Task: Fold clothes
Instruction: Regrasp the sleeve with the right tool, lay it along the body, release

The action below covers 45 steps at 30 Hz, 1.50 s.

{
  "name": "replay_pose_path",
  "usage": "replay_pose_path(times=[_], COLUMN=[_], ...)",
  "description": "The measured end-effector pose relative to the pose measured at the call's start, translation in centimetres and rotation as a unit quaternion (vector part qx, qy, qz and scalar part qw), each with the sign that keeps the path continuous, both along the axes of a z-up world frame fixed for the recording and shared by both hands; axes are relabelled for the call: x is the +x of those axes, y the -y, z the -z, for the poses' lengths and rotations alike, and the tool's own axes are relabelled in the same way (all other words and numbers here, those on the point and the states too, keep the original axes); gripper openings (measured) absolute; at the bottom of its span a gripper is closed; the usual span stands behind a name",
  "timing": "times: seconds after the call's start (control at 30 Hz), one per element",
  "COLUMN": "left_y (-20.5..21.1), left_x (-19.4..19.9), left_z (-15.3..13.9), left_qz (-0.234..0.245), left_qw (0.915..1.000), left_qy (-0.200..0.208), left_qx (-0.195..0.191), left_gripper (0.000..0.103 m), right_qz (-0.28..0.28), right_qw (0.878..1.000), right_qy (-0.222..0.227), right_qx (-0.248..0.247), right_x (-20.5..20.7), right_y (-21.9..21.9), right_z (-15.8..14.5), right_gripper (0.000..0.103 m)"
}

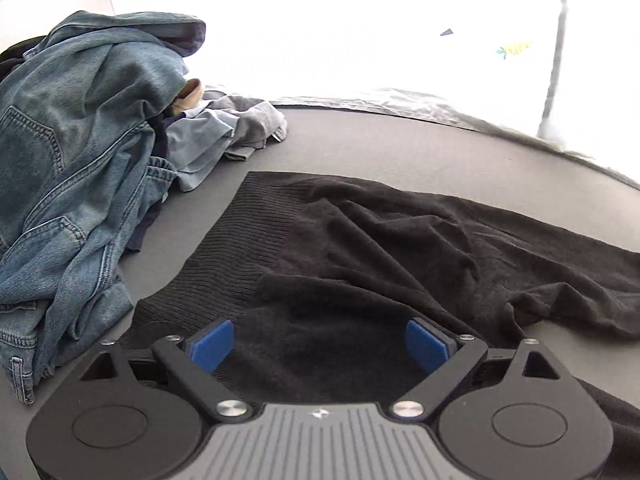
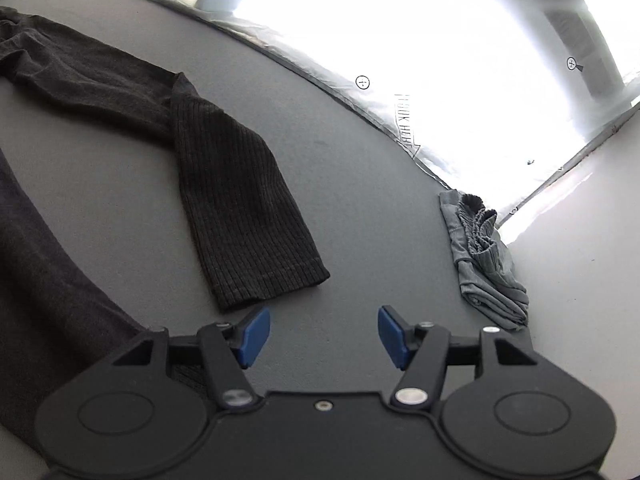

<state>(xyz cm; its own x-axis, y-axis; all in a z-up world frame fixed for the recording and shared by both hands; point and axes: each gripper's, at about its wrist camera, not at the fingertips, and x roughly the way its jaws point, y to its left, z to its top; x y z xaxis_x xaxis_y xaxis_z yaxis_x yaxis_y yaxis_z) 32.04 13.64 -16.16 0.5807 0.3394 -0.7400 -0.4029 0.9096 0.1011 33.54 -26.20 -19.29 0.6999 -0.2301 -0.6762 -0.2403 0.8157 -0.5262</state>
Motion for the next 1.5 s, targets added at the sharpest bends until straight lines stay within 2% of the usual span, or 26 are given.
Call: replay_pose_path(times=[0.13, 0.2, 0.33, 0.5, 0.57, 0.63, 0.73, 0.87, 0.93, 1.0, 1.03, 1.07, 1.13, 1.17, 1.3, 1.37, 1.43, 1.5], left_y=[2.8, 3.4, 2.8, 1.3, 0.8, 0.5, 0.0, -0.3, -0.4, -0.4, -0.5, -0.6, -0.7, -0.8, -0.7, -0.7, -0.7, -0.7], left_x=[1.0, 1.2, 1.6, 1.9, 2.0, 2.1, 2.2, 2.4, 2.3, 2.3, 2.2, 2.2, 2.0, 1.9, 2.0, 2.1, 2.2, 2.2], left_z=[1.1, 1.2, 1.3, 1.9, 2.5, 2.9, 3.3, 3.7, 3.8, 3.8, 3.8, 3.9, 4.0, 4.1, 4.1, 4.1, 4.1, 4.2], left_qz=[0.067, 0.088, 0.076, 0.03, 0.016, -0.001, -0.015, -0.026, -0.031, -0.034, -0.036, -0.04, -0.049, -0.054, -0.055, -0.056, -0.055, -0.053], left_qw=[0.9974, 0.9954, 0.9961, 0.9977, 0.9969, 0.996, 0.9948, 0.9938, 0.9937, 0.9937, 0.9935, 0.9933, 0.9926, 0.9923, 0.9925, 0.9924, 0.9923, 0.9924], left_qy=[-0.022, -0.03, -0.041, -0.054, -0.067, -0.075, -0.08, -0.084, -0.083, -0.082, -0.082, -0.082, -0.08, -0.078, -0.076, -0.077, -0.077, -0.078], left_qx=[0.015, 0.024, 0.017, -0.027, -0.038, -0.049, -0.061, -0.069, -0.069, -0.069, -0.07, -0.072, -0.077, -0.08, -0.077, -0.078, -0.079, -0.079], left_gripper=[0.093, 0.094, 0.094, 0.095, 0.095, 0.095, 0.095, 0.097, 0.098, 0.1, 0.1, 0.101, 0.102, 0.103, 0.103, 0.103, 0.103, 0.103], right_qz=[-0.043, -0.053, -0.057, -0.057, -0.064, -0.072, -0.115, -0.132, -0.102, -0.01, 0.038, 0.076, 0.111, 0.126, 0.154, 0.172, 0.199, 0.238], right_qw=[0.998, 0.997, 0.996, 0.995, 0.994, 0.991, 0.987, 0.988, 0.994, 0.998, 0.995, 0.99, 0.984, 0.98, 0.975, 0.966, 0.948, 0.92], right_qy=[-0.032, -0.045, -0.064, -0.076, -0.087, -0.106, -0.108, -0.074, -0.016, 0.058, 0.095, 0.116, 0.134, 0.143, 0.059, 0.025, 0.002, -0.003], right_qx=[-0.021, -0.023, -0.005, 0.014, 0.032, 0.038, -0.008, -0.006, -0.022, -0.022, -0.021, -0.016, 0.033, 0.059, 0.15, 0.19, 0.248, 0.31], right_x=[1.5, 2.2, 2.7, 3.0, 3.2, 3.4, 4.1, 7.9, 11.7, 16.0, 18.1, 19.4, 19.7, 19.7, 18.4, 17.2, 16.9, 16.9], right_y=[-2.2, -2.5, -1.9, -1.0, -0.6, -0.3, -0.6, 0.5, 2.0, 4.1, 5.2, 6.0, 6.8, 7.2, 7.5, 7.7, 8.4, 9.4], right_z=[1.8, 2.2, 2.4, 2.3, 2.0, 2.0, 1.7, -1.8, -4.5, -7.4, -8.8, -9.9, -10.6, -11.0, -7.0, -4.7, -2.9, -1.6], right_gripper=[0.041, 0.037, 0.037, 0.041, 0.032, 0.005, 0.004, 0.003, 0.004, 0.009, 0.019, 0.033, 0.047, 0.047, 0.046, 0.046, 0.046, 0.046])
